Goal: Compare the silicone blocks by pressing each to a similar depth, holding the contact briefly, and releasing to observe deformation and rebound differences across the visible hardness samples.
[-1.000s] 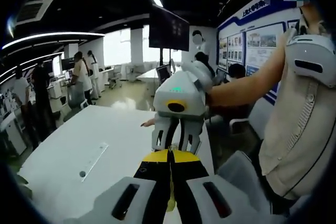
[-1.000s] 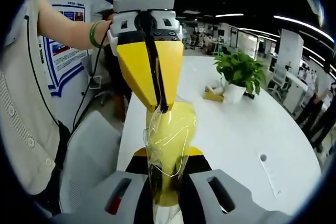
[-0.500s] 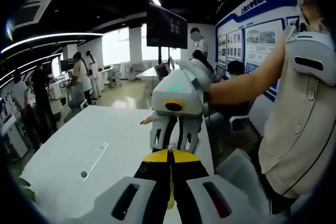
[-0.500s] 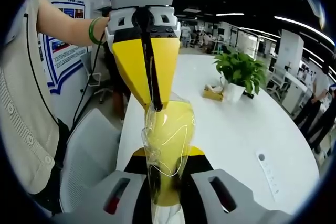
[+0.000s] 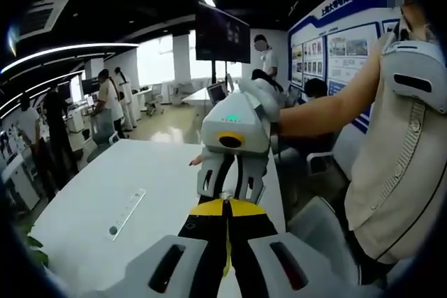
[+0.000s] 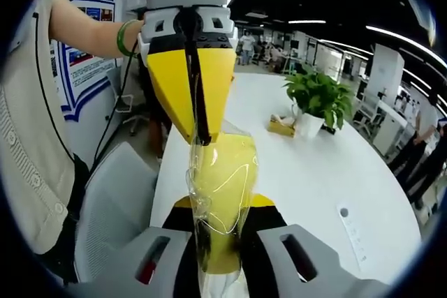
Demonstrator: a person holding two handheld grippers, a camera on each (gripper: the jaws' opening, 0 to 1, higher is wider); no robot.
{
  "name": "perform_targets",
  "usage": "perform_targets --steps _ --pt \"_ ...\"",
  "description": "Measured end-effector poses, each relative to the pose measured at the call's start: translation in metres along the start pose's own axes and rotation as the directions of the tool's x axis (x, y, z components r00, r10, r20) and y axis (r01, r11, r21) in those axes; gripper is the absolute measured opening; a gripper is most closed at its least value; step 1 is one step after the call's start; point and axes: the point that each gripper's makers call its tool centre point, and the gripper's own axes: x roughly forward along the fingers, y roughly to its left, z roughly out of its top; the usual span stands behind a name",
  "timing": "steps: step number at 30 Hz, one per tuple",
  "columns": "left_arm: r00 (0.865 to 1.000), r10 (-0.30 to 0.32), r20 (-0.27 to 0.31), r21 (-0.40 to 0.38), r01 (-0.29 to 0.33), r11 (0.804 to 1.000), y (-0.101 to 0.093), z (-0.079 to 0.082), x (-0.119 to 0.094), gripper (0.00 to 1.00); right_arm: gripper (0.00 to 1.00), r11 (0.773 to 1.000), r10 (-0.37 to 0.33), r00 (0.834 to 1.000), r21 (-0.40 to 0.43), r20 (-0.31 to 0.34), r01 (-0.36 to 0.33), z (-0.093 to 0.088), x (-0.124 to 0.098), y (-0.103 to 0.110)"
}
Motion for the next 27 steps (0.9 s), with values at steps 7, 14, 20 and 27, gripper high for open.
perform_targets --steps 7,14,20,27 --pt "1.000 0.004 -0.004 -0.002 -0.004 1.000 -0.0007 -0.0001 -0.0017 0.00 0.12 1.000 -0.006 1.000 -0.014 0.002 0.006 0.0009 0.0012 -0.0008" --pt "1.000 0.004 -0.005 -0.002 -0.004 1.000 -0.0023 0.0010 -0.0017 0.00 0.13 1.000 -0.004 1.000 -0.015 0.007 0.004 0.0020 0.0009 0.0004" --pt "1.000 0.001 -0.006 0.002 -0.001 1.000 -0.0051 0.0009 -0.0015 0.00 0.14 0.999 0.003 1.000 -0.043 0.007 -0.003 0.0021 0.0006 0.0022" --pt "1.000 -0.002 -0.009 0.007 0.002 1.000 -0.0074 0.0008 -0.0017 0.00 0.15 0.999 0.015 1.000 -0.053 0.010 -0.014 0.0025 0.0009 0.0041"
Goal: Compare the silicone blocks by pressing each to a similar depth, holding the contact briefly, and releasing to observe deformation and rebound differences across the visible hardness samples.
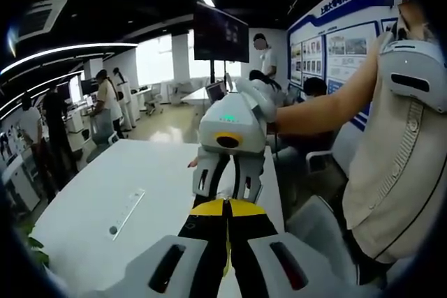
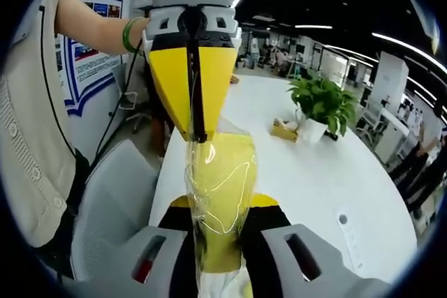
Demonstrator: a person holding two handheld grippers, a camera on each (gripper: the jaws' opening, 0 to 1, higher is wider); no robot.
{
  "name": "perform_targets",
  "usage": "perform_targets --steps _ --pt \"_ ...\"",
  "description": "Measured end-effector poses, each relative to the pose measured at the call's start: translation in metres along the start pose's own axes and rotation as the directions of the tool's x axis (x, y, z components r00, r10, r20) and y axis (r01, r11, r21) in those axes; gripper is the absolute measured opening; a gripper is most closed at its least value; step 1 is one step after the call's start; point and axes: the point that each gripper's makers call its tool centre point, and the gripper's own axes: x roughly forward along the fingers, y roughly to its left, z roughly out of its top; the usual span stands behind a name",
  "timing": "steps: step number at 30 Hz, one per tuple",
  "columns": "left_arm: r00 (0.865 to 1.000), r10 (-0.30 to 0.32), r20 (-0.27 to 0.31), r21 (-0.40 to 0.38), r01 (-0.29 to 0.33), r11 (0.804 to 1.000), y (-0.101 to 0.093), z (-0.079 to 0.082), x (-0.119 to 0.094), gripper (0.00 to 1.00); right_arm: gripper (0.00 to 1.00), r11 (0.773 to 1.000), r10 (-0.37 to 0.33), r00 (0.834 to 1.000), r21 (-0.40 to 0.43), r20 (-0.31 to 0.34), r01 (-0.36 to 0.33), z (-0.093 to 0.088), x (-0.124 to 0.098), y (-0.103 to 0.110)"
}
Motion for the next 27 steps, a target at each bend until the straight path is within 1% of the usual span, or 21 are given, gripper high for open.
perform_targets --steps 15,22,25,27 --pt "1.000 -0.006 -0.004 0.007 0.006 1.000 -0.0009 -0.0016 0.0002 0.00 0.18 1.000 0.008 1.000 -0.025 0.004 -0.007 -0.0002 0.0009 0.0003" --pt "1.000 -0.010 -0.009 0.004 0.011 1.000 -0.0007 -0.0047 -0.0005 0.00 0.20 0.999 0.015 1.000 -0.029 0.002 -0.015 -0.0016 0.0038 -0.0002" --pt "1.000 -0.001 -0.012 0.007 0.002 1.000 0.0008 -0.0074 -0.0003 0.00 0.20 0.999 0.018 1.000 -0.034 -0.008 -0.018 -0.0044 0.0051 -0.0006" --pt "1.000 -0.001 -0.011 -0.008 0.001 1.000 0.0010 -0.0086 0.0005 0.00 0.21 0.999 0.020 1.000 -0.032 -0.011 -0.021 -0.0058 0.0059 -0.0008"
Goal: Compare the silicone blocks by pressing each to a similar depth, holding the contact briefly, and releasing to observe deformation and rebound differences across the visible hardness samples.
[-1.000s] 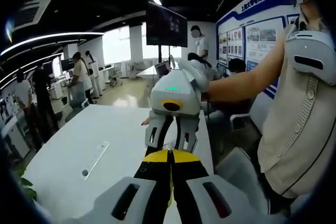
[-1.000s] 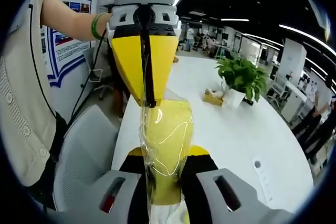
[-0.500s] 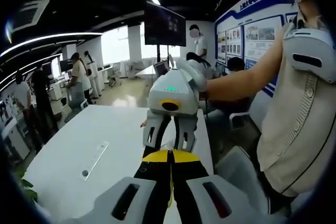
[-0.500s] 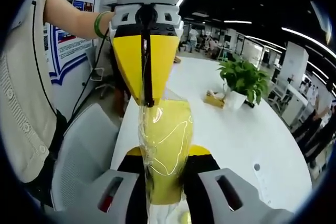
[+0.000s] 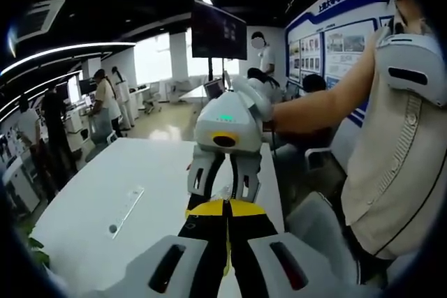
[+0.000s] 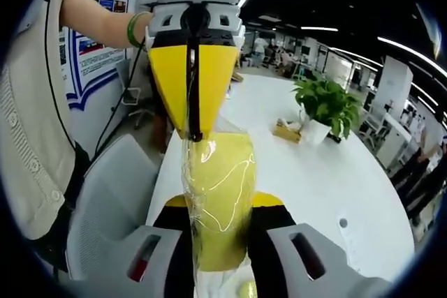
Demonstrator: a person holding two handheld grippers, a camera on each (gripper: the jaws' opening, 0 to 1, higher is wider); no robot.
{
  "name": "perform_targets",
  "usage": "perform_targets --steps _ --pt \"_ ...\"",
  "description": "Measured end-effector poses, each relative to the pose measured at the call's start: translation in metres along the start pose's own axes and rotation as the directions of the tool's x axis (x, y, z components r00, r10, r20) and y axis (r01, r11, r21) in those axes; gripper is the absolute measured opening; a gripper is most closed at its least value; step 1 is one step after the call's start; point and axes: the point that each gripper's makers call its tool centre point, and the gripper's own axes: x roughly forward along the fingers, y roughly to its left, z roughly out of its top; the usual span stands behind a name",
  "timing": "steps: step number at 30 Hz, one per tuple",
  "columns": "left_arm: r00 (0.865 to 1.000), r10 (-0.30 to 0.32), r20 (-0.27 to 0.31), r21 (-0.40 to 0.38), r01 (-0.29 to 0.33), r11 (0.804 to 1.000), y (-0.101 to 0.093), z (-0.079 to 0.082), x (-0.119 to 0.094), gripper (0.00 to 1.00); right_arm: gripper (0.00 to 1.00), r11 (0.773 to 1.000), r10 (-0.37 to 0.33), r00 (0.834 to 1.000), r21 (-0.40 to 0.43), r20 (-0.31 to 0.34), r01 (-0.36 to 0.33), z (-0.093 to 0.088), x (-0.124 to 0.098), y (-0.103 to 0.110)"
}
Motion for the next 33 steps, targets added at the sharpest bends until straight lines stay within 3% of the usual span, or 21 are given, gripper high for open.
perform_targets --steps 9,16,20,25,29,33 --pt "1.000 0.015 0.025 -0.070 -0.013 0.997 0.006 -0.008 0.001 0.00 0.24 1.000 -0.003 1.000 0.011 -0.003 0.003 -0.007 0.004 -0.001" --pt "0.998 0.035 0.060 -0.157 -0.025 0.987 0.015 -0.020 0.003 0.00 0.32 0.999 0.006 1.000 0.051 -0.007 -0.006 -0.017 0.009 0.003" --pt "0.997 0.039 0.062 -0.188 -0.027 0.982 0.014 -0.032 0.010 0.00 0.35 0.998 -0.022 1.000 0.062 0.003 0.022 -0.022 0.010 0.001" --pt "0.997 0.037 0.063 -0.234 -0.021 0.972 0.018 -0.048 0.016 0.00 0.49 0.988 -0.104 0.994 0.116 0.027 0.100 -0.032 0.008 -0.008" --pt "0.997 0.035 0.064 -0.271 -0.016 0.962 0.021 -0.061 0.023 0.00 0.58 0.955 -0.202 0.978 0.232 0.056 0.184 -0.050 0.003 -0.018" --pt "0.998 0.026 0.058 -0.299 -0.008 0.954 0.025 -0.078 0.030 0.00 0.63 0.896 -0.307 0.948 0.359 0.080 0.260 -0.070 -0.006 -0.021"
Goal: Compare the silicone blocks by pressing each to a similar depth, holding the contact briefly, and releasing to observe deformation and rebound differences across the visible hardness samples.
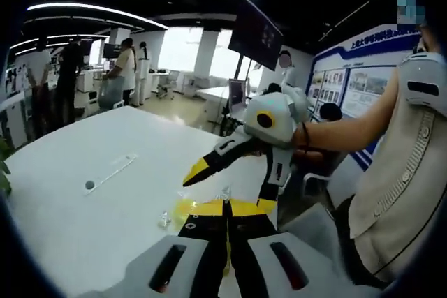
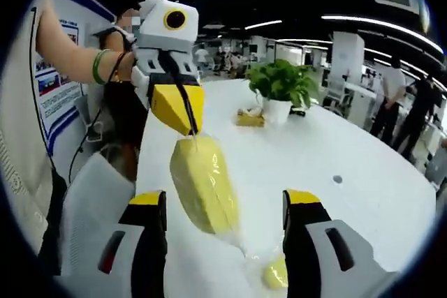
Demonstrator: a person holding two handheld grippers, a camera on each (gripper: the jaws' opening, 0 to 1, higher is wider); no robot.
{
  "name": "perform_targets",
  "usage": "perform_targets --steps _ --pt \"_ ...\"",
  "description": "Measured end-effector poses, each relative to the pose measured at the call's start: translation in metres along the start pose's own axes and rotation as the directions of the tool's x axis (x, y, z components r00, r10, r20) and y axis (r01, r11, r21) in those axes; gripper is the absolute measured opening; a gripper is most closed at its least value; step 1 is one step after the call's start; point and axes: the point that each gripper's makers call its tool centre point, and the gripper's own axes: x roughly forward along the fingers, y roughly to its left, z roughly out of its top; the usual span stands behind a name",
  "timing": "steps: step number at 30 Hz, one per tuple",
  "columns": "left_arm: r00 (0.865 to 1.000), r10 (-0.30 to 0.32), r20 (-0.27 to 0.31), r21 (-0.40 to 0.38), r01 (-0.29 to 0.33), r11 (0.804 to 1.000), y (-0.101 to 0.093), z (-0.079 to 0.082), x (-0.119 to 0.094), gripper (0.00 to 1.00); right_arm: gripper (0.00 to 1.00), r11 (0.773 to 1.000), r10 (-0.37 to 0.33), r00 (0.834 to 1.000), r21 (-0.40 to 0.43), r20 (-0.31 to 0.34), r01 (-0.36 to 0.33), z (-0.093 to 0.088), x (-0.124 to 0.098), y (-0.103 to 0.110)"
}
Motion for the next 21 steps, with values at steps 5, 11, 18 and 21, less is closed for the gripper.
perform_targets --steps 5,11,18,21 --pt "1.000 0.005 -0.001 -0.042 -0.005 0.999 0.016 -0.017 0.006 0.00 0.63 0.983 -0.151 0.982 0.121 0.111 0.137 -0.010 -0.016 -0.010" --pt "1.000 -0.003 -0.004 -0.090 0.002 0.996 0.043 -0.040 0.013 0.00 0.74 0.928 -0.272 0.955 0.294 0.117 0.229 -0.039 -0.031 -0.002" --pt "1.000 0.011 0.000 -0.164 -0.011 0.986 0.069 -0.070 0.019 0.00 0.71 0.840 -0.399 0.914 0.431 0.075 0.331 -0.073 -0.048 -0.003" --pt "1.000 0.014 0.004 -0.199 -0.013 0.980 0.079 -0.081 0.019 0.00 0.71 0.817 -0.414 0.910 0.452 0.025 0.359 -0.086 -0.058 0.002"
